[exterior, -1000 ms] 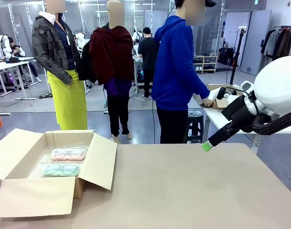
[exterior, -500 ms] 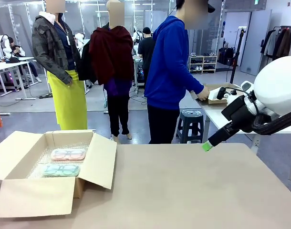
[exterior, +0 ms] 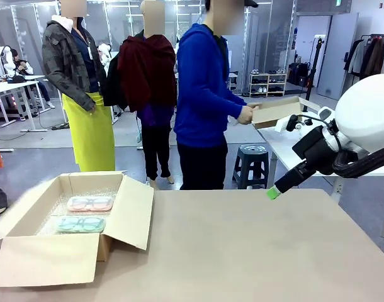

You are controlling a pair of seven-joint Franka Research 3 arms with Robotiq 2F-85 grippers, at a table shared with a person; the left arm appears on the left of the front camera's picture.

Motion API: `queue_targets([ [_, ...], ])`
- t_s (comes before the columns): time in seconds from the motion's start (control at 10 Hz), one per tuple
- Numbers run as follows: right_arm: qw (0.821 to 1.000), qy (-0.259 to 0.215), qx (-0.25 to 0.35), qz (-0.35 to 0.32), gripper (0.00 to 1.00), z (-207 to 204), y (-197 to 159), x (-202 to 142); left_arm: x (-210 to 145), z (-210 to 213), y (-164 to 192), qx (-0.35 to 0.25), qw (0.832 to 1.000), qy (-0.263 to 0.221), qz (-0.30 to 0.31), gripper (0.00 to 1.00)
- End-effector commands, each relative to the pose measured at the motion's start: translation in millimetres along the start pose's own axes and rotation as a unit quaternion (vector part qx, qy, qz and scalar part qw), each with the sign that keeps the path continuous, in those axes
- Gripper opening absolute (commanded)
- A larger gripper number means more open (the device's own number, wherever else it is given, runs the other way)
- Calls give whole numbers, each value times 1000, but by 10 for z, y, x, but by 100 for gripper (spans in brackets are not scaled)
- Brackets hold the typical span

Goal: Pack the glasses set securely to prepare it for shipping.
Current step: Position the Package Box on the left side of the table.

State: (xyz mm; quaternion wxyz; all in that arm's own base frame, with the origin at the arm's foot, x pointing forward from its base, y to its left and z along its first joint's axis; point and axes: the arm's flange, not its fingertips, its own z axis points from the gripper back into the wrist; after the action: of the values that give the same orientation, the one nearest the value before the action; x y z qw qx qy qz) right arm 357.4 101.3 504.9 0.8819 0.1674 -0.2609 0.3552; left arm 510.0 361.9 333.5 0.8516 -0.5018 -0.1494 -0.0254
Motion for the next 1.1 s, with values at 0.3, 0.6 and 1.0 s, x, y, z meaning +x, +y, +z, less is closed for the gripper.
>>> queue_targets([
  [0.3, 1000, 1, -5, -4, 100, -14, 30, -5, 250, 29, -1506, 117, 960, 35, -252, 100],
  [0.6, 1000, 1, -5, -4, 100, -14, 30, -5, -39, -667, -2759, 154, 891, 134, -405, 100],
  [1.0, 1000, 1, -5, -4, 100, -14, 30, -5, -524, -1728, -3655, 226, 816, 233, -478, 100],
])
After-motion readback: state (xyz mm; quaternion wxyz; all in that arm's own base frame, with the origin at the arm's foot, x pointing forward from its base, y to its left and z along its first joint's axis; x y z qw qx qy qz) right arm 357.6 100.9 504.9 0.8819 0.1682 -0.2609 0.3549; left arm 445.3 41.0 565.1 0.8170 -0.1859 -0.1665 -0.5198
